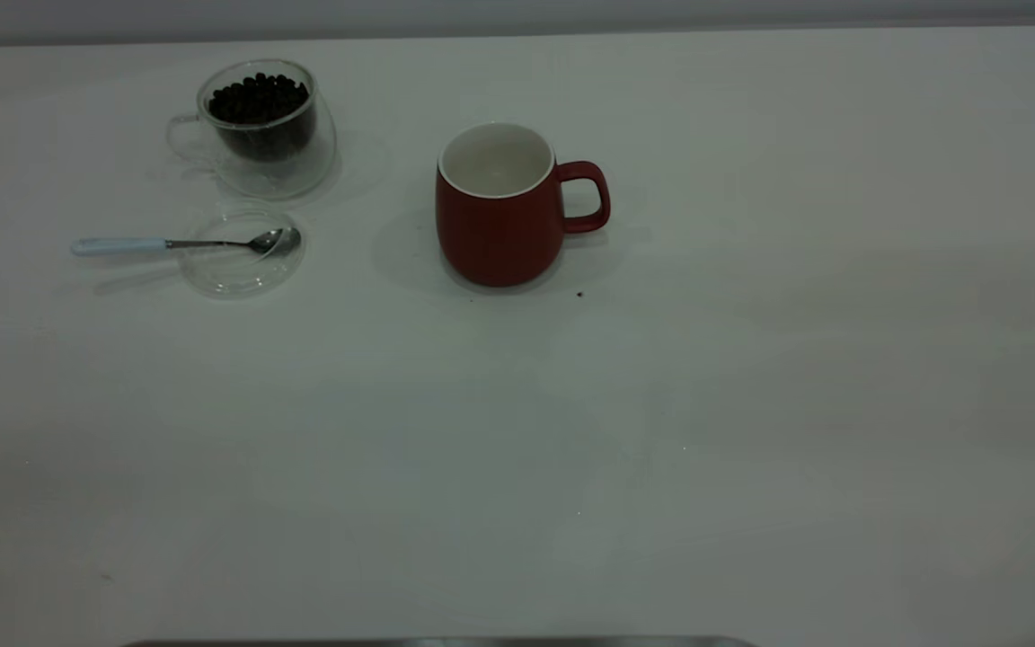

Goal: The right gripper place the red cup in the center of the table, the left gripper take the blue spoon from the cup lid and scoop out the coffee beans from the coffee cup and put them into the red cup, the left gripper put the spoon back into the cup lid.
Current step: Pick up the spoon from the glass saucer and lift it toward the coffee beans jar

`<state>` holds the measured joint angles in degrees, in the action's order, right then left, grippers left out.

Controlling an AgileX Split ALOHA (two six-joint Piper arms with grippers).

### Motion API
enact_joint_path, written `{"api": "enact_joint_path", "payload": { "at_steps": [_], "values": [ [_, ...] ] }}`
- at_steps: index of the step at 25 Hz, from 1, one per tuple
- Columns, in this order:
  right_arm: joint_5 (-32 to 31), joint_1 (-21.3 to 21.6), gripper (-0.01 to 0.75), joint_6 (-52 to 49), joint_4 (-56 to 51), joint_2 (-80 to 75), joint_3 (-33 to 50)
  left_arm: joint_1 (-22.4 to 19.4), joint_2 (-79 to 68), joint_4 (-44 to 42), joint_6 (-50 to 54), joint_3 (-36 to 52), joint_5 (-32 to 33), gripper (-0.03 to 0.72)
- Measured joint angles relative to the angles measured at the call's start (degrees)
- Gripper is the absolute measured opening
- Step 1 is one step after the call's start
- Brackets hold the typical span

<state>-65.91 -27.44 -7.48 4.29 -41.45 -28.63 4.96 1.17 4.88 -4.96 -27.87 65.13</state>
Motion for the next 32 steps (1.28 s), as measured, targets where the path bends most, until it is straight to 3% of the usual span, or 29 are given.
{"api": "enact_joint_path", "payload": {
  "at_steps": [10, 17, 21, 32],
  "values": [
    [2.4, 17.1, 0.532, 0.3, -0.6, 19.8, 1.4, 0.0, 0.0, 0.0, 0.0, 0.0, 0.0, 0.354],
    [1.8, 23.9, 0.532, 3.2, -0.6, 38.0, 1.5, 0.0, 0.0, 0.0, 0.0, 0.0, 0.0, 0.354],
    [1.4, 25.9, 0.532, 3.7, -0.8, 42.3, 1.5, 0.0, 0.0, 0.0, 0.0, 0.0, 0.0, 0.354],
    [1.3, 25.2, 0.532, 5.9, -1.6, 42.4, 1.6, 0.0, 0.0, 0.0, 0.0, 0.0, 0.0, 0.354]
  ]
}}
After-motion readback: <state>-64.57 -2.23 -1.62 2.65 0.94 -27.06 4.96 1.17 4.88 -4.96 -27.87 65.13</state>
